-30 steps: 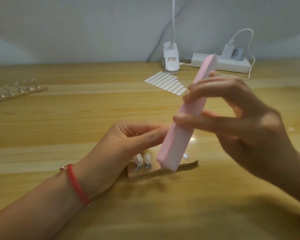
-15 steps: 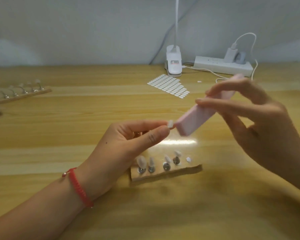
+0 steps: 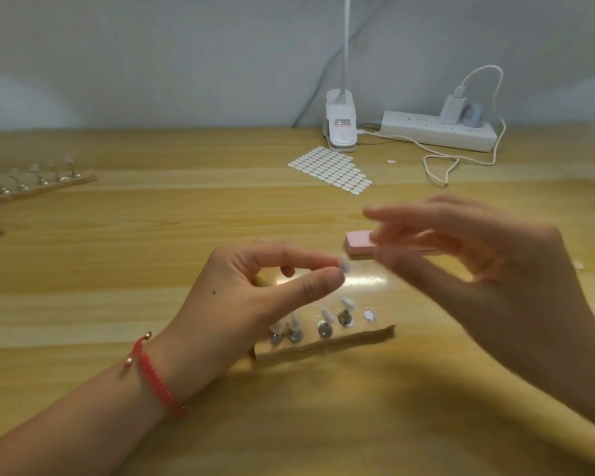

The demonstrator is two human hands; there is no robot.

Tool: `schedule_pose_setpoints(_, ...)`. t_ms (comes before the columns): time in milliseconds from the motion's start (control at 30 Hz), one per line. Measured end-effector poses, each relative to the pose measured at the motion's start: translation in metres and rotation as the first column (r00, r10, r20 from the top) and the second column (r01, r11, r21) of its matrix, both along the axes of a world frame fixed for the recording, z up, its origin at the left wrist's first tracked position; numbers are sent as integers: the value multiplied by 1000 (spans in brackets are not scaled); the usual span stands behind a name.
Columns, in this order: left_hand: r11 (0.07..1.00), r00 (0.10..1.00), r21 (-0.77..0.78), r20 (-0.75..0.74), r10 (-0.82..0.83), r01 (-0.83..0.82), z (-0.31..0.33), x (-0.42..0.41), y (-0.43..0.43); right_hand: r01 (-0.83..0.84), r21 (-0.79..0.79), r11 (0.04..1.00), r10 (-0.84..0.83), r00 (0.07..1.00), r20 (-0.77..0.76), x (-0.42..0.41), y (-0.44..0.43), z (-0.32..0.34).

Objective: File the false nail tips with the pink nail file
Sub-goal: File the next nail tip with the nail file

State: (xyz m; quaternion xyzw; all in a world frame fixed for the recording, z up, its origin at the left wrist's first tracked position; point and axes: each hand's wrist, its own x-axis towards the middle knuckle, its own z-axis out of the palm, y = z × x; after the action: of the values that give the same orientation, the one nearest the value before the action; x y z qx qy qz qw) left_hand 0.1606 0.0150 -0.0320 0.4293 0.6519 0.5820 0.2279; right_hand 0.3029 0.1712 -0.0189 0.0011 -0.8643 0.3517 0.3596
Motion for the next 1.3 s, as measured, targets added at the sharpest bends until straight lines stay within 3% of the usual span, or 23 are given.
schedule_pose_setpoints(167, 999, 995, 46, -98, -1, 5, -2, 0, -1, 18, 110, 994, -19, 1000, 13, 0, -17, 0)
schedule_pose_setpoints(367, 997, 989, 74, -146, 8, 3, -3, 1, 0, 21, 64, 998, -23, 1000, 20, -2, -16, -4)
schedule_pose_setpoints(567, 998, 989, 67, -147, 9, 1, -3, 1, 0, -43, -150, 988, 47, 999, 25, -1, -18, -8)
schedule_pose_setpoints(1033, 994, 966, 106, -252, 56, -30, -3, 4, 0, -29, -73, 997, 32, 999, 44, -5, -18, -12)
schedule_pose_setpoints(1167, 994, 958, 109, -281, 60, -30, -4, 5, 0, -59, -182, 982, 73, 995, 69, -4, -17, -14)
schedule_pose_setpoints(1300, 986, 965, 167, -254, 63, -20, -2, 5, 0, -173, -473, 864, 224, 973, 53, -2, -13, -2)
